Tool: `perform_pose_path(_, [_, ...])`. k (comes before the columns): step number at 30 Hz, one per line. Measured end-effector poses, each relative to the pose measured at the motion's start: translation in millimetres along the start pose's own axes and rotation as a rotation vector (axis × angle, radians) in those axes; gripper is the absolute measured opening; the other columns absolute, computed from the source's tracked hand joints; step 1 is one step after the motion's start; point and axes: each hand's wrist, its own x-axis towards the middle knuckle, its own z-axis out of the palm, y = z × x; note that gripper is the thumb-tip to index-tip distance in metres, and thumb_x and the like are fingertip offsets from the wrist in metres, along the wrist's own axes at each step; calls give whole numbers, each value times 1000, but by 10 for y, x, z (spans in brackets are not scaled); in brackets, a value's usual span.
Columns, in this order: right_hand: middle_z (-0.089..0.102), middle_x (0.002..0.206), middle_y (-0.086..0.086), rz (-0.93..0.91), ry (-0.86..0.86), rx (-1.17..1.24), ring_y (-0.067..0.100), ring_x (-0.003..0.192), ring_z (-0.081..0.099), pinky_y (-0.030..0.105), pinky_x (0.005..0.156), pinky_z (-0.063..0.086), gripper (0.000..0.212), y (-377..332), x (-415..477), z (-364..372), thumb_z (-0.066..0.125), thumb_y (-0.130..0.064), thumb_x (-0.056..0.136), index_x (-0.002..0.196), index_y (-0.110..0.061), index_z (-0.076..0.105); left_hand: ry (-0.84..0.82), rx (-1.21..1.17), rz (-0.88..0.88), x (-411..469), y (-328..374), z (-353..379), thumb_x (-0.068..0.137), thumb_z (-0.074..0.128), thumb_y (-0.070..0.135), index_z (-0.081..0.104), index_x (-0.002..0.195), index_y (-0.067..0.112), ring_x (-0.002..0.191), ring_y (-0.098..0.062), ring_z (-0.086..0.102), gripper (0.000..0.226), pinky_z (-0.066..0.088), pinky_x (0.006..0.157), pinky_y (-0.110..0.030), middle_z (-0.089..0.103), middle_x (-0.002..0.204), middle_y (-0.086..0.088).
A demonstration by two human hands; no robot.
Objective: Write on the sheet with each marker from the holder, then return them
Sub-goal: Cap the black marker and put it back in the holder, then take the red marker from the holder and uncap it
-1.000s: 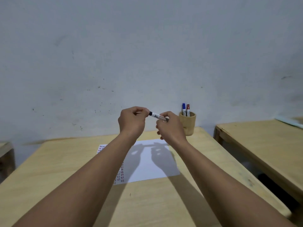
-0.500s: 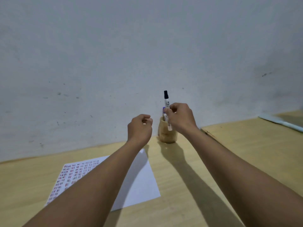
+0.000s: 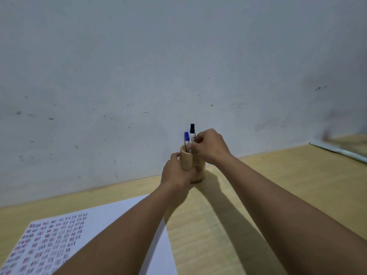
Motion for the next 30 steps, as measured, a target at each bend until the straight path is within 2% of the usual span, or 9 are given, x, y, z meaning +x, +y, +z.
perform_pose_path(3, [73,82,2,44,-53,69,17,77,62,25,56,41,10,46,34,13,73,-17,86,87,-13,82,10,-78,-4,19,-66,50,79,78,23,50,124,23,88,-11,61,53,48,58,-17,62,106,8])
perform_pose_path(4, [76,90,4,49,-33,78,18,84,65,25,59,43,13,61,53,15,71,-12,86,92,-13,83,23,-90,1,36,-95,73,79,77,22,51,123,24,91,-12,63,52,49,58,-18,63,108,7])
perform_pose_path(8, [73,103,5,69,61,12,21,91,66,28,69,50,25,134,126,13,69,-10,86,111,-14,75,27,-251,-38,56,-169,152,70,80,20,57,112,35,100,-24,69,50,63,72,-46,69,113,0])
perform_pose_path(11, [74,97,5,81,24,-43,20,84,66,34,73,56,16,148,195,57,73,-14,85,101,-11,77,47,-288,-21,115,-251,187,65,81,25,59,101,44,101,-25,71,47,63,75,-51,72,109,1])
perform_pose_path(16, [73,93,7,95,16,-91,22,84,68,30,67,52,16,104,253,147,79,-19,84,98,-12,76,63,-177,40,76,-217,142,80,77,20,54,123,30,101,-19,68,50,61,83,-46,70,114,3])
perform_pose_path(21, [72,84,7,138,58,11,23,79,69,34,67,55,9,114,254,105,78,-18,86,86,-9,74,65,-170,35,58,-198,134,83,78,19,53,126,27,102,-19,67,50,61,82,-44,69,117,3])
perform_pose_path(25, [69,87,5,119,99,158,22,83,68,33,67,56,13,68,199,-8,76,-13,87,80,-14,65,64,-122,52,41,-172,132,87,76,19,51,133,22,104,-17,64,52,52,75,-22,65,119,5])
perform_pose_path(28, [69,91,6,89,126,258,20,78,66,33,65,55,11,-48,142,-124,74,-12,88,90,-13,64,95,-72,57,-19,-114,89,89,74,21,48,140,18,110,-17,60,58,50,85,-30,62,130,3])
perform_pose_path(30, [70,94,5,56,150,305,18,77,66,40,71,60,14,-169,84,-209,74,-14,88,97,-14,63,114,1,52,-84,-44,4,90,72,27,40,149,15,122,-23,57,68,46,90,-31,57,139,-2])
